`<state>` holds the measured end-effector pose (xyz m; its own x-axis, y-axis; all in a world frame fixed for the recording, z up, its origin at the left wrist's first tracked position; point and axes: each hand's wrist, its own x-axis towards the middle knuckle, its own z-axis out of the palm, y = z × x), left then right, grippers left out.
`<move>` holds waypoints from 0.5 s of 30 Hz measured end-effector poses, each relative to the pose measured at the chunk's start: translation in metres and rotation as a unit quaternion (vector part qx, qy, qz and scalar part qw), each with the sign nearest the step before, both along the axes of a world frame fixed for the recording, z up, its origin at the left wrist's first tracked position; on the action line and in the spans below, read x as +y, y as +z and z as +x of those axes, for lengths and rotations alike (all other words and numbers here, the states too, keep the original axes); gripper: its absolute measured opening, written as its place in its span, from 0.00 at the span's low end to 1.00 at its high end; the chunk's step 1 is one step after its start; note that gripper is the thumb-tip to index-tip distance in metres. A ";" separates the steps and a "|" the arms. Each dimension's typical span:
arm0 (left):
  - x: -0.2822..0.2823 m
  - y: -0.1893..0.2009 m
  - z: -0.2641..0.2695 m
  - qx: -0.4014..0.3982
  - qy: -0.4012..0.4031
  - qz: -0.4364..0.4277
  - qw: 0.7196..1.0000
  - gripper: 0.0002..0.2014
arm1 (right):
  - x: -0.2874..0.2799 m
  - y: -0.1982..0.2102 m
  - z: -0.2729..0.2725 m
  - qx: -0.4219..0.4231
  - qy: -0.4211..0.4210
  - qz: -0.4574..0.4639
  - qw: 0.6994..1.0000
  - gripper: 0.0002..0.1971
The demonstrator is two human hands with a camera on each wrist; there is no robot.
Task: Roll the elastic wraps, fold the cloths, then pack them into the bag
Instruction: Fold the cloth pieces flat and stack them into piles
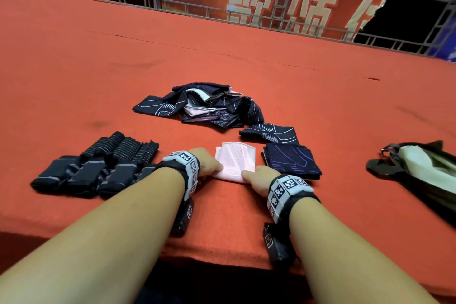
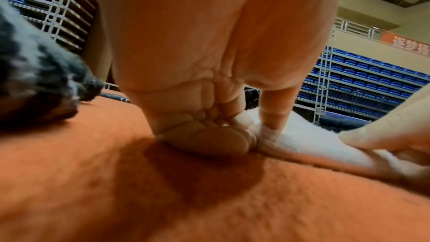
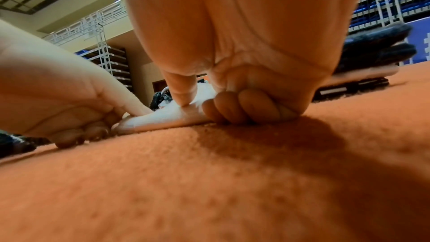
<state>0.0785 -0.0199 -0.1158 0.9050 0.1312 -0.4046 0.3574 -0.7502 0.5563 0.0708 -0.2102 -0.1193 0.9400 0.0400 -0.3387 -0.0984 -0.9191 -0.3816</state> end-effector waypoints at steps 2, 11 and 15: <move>-0.007 0.001 0.000 -0.005 0.001 0.036 0.999 0.13 | 0.004 0.003 -0.002 -0.003 0.000 -0.028 1.000 0.29; -0.017 0.005 0.003 -0.025 -0.051 0.148 0.987 0.18 | 0.019 0.023 -0.010 0.019 -0.004 -0.060 0.998 0.20; -0.017 0.008 0.005 -0.152 -0.076 0.148 0.974 0.16 | 0.021 0.023 -0.006 0.020 0.030 -0.099 0.994 0.21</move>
<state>0.0832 -0.0365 -0.1074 0.9953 0.0571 -0.0786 0.0824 -0.9250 0.3710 0.0645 -0.1892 -0.0964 0.9239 0.0253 -0.3818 -0.0518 -0.9803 -0.1904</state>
